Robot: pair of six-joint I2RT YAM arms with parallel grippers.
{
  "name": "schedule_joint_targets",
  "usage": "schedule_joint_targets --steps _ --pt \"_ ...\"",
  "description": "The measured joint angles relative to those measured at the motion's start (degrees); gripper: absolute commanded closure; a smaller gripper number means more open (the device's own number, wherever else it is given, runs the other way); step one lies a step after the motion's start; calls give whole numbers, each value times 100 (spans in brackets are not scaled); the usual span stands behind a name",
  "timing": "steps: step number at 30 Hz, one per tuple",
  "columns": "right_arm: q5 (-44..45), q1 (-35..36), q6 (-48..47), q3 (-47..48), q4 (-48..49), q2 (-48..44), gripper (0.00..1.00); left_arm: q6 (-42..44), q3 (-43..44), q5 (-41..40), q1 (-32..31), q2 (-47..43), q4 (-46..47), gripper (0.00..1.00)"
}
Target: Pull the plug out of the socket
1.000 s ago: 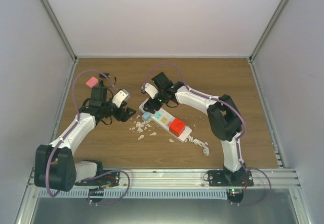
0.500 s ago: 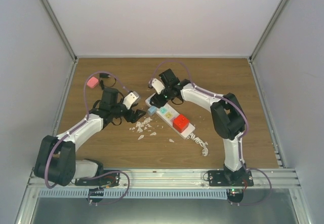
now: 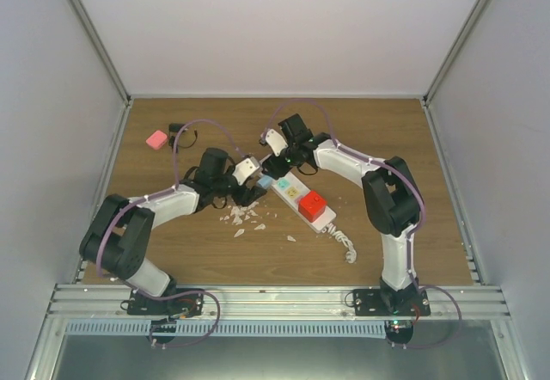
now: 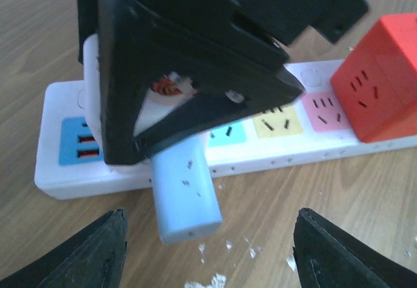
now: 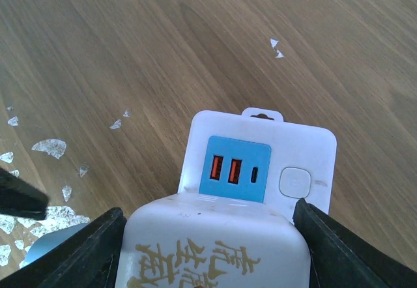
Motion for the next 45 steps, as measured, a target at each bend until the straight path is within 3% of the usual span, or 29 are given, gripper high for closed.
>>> schedule_joint_targets --steps 7,11,23,31,37,45 --pt "-57 -33 -7 -98 70 -48 55 -256 328 -229 -140 304 120 31" --pt "-87 -101 -42 -271 114 -166 56 -385 133 -433 -570 214 262 31" --pt "-144 -212 -157 -789 240 -518 57 -852 -170 -1672 -1045 236 839 31" --pt "-177 -247 -157 -872 289 -570 59 -761 -129 -1834 -1176 664 1019 44" --pt "-188 -251 -153 -938 369 -597 60 -699 -83 -1921 -1213 754 1084 61" --pt "-208 -262 -155 -997 446 -614 62 -765 -149 -1917 -1246 704 1130 73"
